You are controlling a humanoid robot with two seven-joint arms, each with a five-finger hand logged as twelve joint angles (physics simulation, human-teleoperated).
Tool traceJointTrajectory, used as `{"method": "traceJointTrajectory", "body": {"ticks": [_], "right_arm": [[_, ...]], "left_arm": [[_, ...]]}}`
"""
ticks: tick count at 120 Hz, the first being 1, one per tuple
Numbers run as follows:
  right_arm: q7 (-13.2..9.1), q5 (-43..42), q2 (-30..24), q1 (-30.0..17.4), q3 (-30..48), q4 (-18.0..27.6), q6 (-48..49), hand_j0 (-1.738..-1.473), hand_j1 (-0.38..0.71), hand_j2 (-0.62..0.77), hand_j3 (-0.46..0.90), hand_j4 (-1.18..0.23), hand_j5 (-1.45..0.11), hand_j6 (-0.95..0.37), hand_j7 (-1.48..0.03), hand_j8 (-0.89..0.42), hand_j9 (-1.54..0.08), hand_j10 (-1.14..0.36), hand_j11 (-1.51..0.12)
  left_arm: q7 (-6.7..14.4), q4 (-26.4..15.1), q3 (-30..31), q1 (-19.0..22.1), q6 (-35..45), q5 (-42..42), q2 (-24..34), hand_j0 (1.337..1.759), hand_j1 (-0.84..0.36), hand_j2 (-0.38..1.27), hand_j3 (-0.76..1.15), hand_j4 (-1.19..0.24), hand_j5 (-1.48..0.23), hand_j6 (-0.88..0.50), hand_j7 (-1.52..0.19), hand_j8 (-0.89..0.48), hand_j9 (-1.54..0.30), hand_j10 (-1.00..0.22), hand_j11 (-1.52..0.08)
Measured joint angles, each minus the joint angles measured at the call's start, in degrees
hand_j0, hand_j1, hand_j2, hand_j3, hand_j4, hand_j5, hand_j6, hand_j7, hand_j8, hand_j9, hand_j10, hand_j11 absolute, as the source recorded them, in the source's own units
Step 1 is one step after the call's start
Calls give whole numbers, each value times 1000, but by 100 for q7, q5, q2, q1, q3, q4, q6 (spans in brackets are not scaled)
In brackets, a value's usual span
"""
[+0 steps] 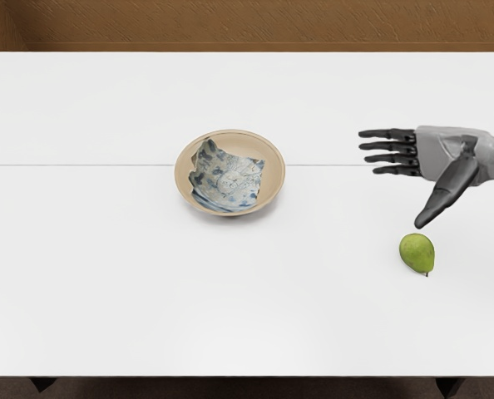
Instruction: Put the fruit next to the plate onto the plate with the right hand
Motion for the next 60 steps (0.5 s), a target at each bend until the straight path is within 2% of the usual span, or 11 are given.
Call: {"method": "traceJointTrajectory", "body": {"ticks": [12,17,23,30,46,60], "right_arm": [[-185,-244,92,34,53,100,0,-1658,-322,-4,0,-25,-31,-25,-31,-25,-31,-25,-31],[-381,-458,96,42,124,112,0,-1658,-322,-4,0,-25,-31,-25,-31,-25,-31,-25,-31],[-639,-987,92,48,255,123,1,-1658,-321,-4,0,-26,-32,-26,-32,-26,-32,-26,-31],[-797,-1845,211,11,628,136,1,-1658,-320,-4,0,-27,-33,-28,-33,-27,-33,-27,-33],[-889,-3502,392,-447,1223,385,0,-1658,-318,-5,0,-30,-36,-31,-35,-30,-35,-29,-35],[-893,-4165,425,-1096,1394,824,-53,-1658,-318,-4,0,-31,-36,-32,-35,-31,-36,-30,-35]], "left_arm": [[0,0,0,0,0,-1,0,1658,349,0,0,0,0,0,0,0,0,0,0],[0,0,-1,0,0,0,0,1658,349,0,0,0,0,0,0,0,0,0,0],[0,0,-1,0,0,-1,0,1658,349,0,0,0,0,0,0,0,0,0,0],[0,0,-1,0,0,0,0,1658,349,0,0,0,0,0,0,0,0,0,0],[0,0,0,0,0,0,0,1658,349,0,0,0,0,0,0,0,0,0,0],[0,0,0,0,0,-2,0,1658,349,0,0,0,0,0,0,0,0,0,0]]}}
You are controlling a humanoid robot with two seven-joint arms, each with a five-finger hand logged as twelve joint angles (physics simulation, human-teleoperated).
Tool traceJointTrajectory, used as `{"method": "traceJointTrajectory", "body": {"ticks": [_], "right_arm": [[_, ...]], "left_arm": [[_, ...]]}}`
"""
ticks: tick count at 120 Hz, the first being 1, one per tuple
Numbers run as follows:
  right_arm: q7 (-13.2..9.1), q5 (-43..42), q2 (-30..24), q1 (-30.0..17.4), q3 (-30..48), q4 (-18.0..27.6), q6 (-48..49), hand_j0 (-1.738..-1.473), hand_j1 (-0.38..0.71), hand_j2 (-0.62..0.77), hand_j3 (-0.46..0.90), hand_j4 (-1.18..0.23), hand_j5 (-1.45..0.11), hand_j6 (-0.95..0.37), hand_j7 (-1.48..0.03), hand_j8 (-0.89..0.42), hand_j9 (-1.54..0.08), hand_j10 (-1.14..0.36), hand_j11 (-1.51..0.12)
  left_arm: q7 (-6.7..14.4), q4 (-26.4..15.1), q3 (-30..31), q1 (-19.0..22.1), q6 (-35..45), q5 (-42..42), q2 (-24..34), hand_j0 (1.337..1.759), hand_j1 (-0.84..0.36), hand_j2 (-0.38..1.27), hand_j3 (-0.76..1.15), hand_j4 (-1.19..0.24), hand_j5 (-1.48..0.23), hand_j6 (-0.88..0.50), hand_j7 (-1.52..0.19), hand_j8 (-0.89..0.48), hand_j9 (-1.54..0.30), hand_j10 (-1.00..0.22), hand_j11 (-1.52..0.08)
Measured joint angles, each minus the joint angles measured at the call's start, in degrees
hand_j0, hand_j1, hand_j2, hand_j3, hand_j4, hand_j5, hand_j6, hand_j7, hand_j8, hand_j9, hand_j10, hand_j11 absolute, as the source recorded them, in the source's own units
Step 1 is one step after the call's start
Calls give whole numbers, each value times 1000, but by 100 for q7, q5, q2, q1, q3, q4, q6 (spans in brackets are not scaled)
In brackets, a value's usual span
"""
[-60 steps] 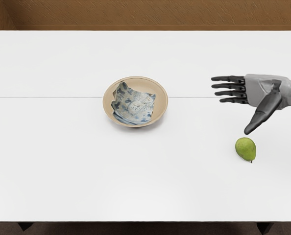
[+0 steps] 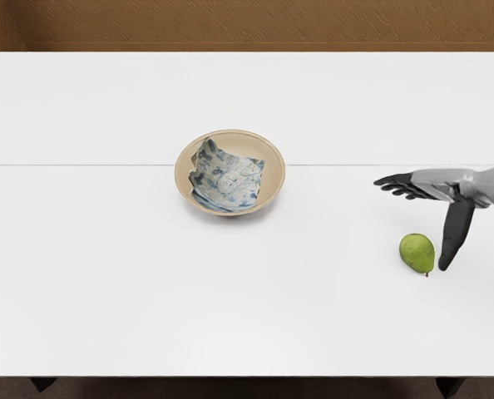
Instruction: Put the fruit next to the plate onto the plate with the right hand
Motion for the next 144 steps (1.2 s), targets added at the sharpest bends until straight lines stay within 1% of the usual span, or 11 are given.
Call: {"method": "traceJointTrajectory", "body": {"ticks": [9,21,31,38,46,56,76,89,106,125,144], "right_arm": [[61,-168,0,-289,96,149,-72,-1658,-319,-4,0,-31,-36,-33,-35,-32,-35,-30,-35],[614,-416,-35,-563,163,231,-277,-1658,-307,-6,0,-42,-48,-43,-48,-42,-48,-41,-48],[1086,-562,-33,-765,182,259,-486,-1658,-234,-18,0,-103,-128,-104,-127,-103,-128,-102,-127],[1273,-618,-29,-904,175,269,-648,-1658,-191,-25,0,-138,-174,-140,-173,-138,-173,-137,-173],[1392,-737,-37,-1020,169,277,-753,-1658,-156,-30,0,-168,-212,-170,-212,-168,-212,-167,-212],[1493,-907,-55,-1096,168,284,-813,-1658,-125,-35,0,-194,-246,-196,-245,-194,-245,-193,-245],[1661,-1036,-354,-1149,179,311,-858,-1658,-113,-36,0,-205,-260,-207,-259,-206,-260,-204,-260],[1760,-1051,-419,-1265,153,320,-1236,-1658,-109,-37,0,-209,-265,-211,-264,-209,-264,-208,-264],[1691,-1056,-392,-1492,135,332,-1813,-1658,-106,-37,0,-212,-268,-214,-267,-212,-268,-210,-267],[1577,-1058,-453,-1670,118,403,-2003,-1658,-97,-38,0,-220,-278,-222,-277,-221,-278,-219,-278],[1555,-1058,-451,-1765,121,485,-2045,-1658,-27,-49,0,-278,-354,-280,-352,-279,-353,-277,-353]], "left_arm": [[0,0,-1,0,0,1,0,1658,349,0,0,0,0,0,0,0,0,0,0],[0,0,-1,0,0,1,0,1658,349,0,0,0,0,0,0,0,0,0,0],[0,0,-1,0,0,1,0,1658,349,0,0,0,0,0,0,0,0,0,0],[0,0,-1,0,0,2,0,1658,349,0,0,0,0,0,0,0,0,0,0],[-1,0,-1,0,0,2,0,1658,349,0,0,0,0,0,0,0,0,0,0],[0,0,-1,0,0,2,0,1658,349,0,0,0,0,0,0,0,0,0,0],[0,0,-1,0,0,0,0,1658,349,0,0,0,0,0,0,0,0,0,0],[0,0,-1,0,0,1,0,1658,349,0,0,0,0,0,0,0,0,0,0],[0,0,-1,0,0,1,0,1658,349,0,0,0,0,0,0,0,0,0,0],[0,0,-1,0,0,2,0,1658,349,0,0,0,0,0,0,0,0,0,0],[-1,0,0,0,0,2,0,1658,349,0,0,0,0,0,0,0,0,0,0]]}}
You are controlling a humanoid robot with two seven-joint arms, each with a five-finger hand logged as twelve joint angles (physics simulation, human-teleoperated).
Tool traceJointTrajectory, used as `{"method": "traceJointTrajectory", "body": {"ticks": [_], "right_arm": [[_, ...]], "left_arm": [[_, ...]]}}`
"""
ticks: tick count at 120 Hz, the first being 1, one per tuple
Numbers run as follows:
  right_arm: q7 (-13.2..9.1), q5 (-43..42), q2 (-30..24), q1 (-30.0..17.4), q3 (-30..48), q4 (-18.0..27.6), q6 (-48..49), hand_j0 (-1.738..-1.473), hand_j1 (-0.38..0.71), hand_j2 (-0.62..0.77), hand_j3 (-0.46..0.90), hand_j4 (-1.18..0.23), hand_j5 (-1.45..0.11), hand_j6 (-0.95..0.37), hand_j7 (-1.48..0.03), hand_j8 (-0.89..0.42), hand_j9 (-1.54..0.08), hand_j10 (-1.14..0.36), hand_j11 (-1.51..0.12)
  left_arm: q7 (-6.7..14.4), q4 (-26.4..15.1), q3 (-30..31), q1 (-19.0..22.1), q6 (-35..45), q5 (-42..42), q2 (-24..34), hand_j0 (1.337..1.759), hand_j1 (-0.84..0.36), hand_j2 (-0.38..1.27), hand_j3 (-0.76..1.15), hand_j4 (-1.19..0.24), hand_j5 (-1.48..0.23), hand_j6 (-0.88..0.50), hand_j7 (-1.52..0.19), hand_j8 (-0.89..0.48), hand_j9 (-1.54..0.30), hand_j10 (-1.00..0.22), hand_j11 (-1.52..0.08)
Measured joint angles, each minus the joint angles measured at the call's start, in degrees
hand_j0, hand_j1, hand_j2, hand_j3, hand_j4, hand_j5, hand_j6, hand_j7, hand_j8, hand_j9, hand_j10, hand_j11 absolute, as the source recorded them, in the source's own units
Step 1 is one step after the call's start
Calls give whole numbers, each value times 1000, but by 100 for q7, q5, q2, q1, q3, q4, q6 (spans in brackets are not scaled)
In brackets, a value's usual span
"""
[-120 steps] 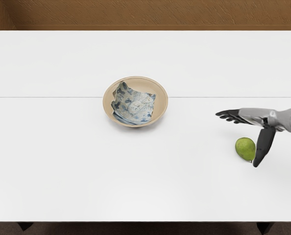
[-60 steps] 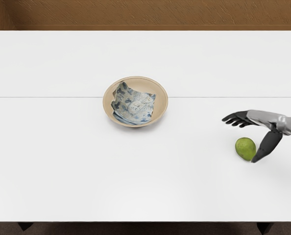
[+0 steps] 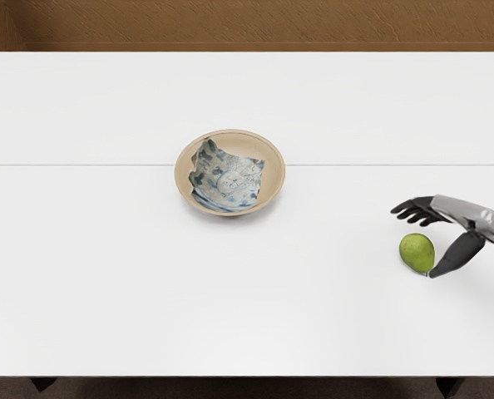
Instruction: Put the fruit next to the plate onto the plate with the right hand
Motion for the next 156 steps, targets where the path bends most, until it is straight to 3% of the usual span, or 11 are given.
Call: {"method": "traceJointTrajectory", "body": {"ticks": [104,138,156], "right_arm": [[63,6,166,-343,6,-13,-376,-1658,173,-78,0,-462,-556,-452,-573,-430,-575,-449,-574],[21,24,180,-354,18,-11,-335,-1655,272,82,0,-538,-684,-532,-687,-362,-696,-433,-708],[14,46,167,-340,54,-1,-309,-1656,262,184,0,-565,-734,-559,-730,-388,-744,-454,-751]], "left_arm": [[0,0,-2,0,0,0,0,1658,349,0,0,0,0,0,0,0,0,0,0],[0,0,-2,0,0,-1,0,1658,349,0,0,0,0,0,0,0,0,0,0],[0,0,-1,0,0,0,0,1658,349,0,0,0,0,0,0,0,0,0,0]]}}
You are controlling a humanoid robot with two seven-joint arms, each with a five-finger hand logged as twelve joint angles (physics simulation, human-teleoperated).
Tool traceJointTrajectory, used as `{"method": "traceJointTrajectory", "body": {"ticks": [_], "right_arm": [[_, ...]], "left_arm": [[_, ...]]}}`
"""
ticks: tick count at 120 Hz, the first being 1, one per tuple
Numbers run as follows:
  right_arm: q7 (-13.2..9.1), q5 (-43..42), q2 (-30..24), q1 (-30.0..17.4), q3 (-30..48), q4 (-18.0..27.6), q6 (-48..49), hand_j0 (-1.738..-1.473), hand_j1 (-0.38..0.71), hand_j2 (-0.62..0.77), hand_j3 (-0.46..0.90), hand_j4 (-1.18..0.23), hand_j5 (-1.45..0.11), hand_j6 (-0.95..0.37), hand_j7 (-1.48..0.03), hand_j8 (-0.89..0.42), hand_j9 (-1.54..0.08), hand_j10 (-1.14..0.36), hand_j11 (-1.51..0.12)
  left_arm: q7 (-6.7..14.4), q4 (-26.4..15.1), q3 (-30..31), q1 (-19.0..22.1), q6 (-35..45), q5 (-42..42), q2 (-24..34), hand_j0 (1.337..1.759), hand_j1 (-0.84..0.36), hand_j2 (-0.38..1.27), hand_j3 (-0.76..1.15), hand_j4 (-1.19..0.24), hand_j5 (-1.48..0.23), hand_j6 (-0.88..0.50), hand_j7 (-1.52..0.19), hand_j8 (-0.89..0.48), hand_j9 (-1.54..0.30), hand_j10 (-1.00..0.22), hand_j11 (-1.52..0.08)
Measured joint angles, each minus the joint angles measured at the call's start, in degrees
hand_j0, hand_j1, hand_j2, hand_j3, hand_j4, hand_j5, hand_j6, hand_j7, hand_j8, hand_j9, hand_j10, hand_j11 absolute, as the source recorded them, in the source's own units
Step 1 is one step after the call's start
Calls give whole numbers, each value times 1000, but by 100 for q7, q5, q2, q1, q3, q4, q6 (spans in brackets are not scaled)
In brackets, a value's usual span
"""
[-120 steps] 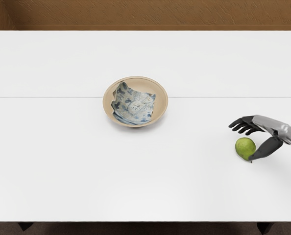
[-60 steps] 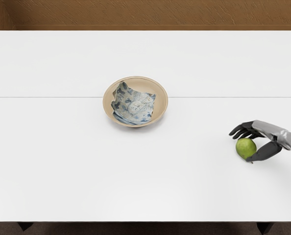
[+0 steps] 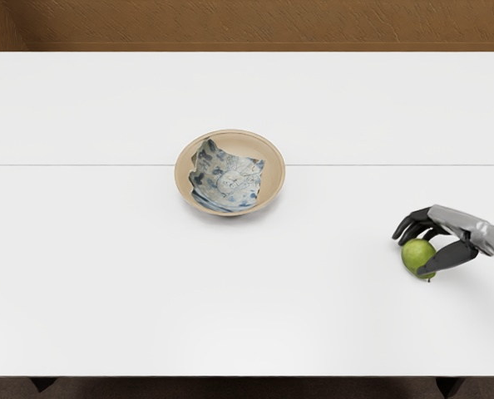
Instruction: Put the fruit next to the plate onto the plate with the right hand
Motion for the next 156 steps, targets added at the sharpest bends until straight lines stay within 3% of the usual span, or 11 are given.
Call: {"method": "traceJointTrajectory", "body": {"ticks": [36,91,121,156], "right_arm": [[-12,38,36,123,318,22,305,-1657,250,223,0,-586,-765,-586,-761,-417,-759,-488,-765],[-44,251,641,659,371,17,548,-1658,242,216,0,-592,-774,-594,-770,-419,-762,-491,-766],[-291,304,1083,961,371,17,638,-1658,244,212,0,-588,-773,-592,-768,-418,-759,-489,-761],[-344,428,1384,1196,373,5,686,-1658,242,200,0,-586,-767,-589,-764,-415,-755,-484,-759]], "left_arm": [[0,0,0,0,0,-1,0,1658,349,0,0,0,0,0,0,0,0,0,0],[0,0,1,0,0,0,0,1658,349,0,0,0,0,0,0,0,0,0,0],[1,0,1,0,0,0,0,1658,349,0,0,0,0,0,0,0,0,0,0],[0,0,1,0,0,-1,0,1658,349,0,0,0,0,0,0,0,0,0,0]]}}
